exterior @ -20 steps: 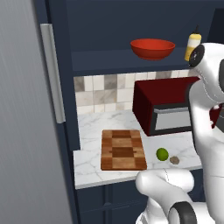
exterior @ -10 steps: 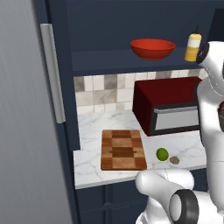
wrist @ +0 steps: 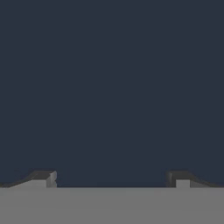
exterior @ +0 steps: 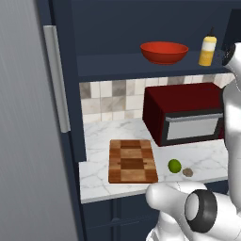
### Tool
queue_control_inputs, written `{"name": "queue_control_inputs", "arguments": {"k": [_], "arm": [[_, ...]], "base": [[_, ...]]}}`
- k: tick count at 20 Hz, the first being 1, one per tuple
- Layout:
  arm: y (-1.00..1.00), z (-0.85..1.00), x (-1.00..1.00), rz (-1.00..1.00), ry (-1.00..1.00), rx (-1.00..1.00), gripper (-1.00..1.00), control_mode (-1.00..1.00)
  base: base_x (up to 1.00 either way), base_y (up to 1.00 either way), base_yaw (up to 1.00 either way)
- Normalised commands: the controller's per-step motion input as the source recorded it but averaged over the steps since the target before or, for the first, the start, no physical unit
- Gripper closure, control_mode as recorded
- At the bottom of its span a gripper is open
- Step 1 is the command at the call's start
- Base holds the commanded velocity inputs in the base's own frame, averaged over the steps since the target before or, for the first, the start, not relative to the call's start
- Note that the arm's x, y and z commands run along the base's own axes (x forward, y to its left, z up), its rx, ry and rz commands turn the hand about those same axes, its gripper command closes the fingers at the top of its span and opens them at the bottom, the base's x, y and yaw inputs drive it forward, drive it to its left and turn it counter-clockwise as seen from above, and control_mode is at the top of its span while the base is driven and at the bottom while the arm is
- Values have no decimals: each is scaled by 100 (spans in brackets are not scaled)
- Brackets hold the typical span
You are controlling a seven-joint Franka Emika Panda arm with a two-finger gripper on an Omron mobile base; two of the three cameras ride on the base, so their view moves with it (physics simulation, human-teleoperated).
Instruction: Open the cabinet. Place the bowl and condiment on the counter. Then place the lime and garlic on the cutting board.
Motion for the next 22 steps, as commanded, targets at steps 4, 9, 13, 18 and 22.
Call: {"name": "queue_control_inputs", "arguments": {"k": [4, 9, 13, 18, 22], "arm": [[-51, 0, 0, 0, -1, 0, -100, -100], [-56, 0, 0, 1, 0, 0, -100, -100], [-22, 0, -4, 2, -3, 0, -100, -100], [39, 0, -13, 8, -12, 1, -100, -100], [98, 0, 0, 13, -20, 6, -100, -100]], "base": [[0, 0, 0], [0, 0, 0], [0, 0, 0], [0, 0, 0], [0, 0, 0]]}}
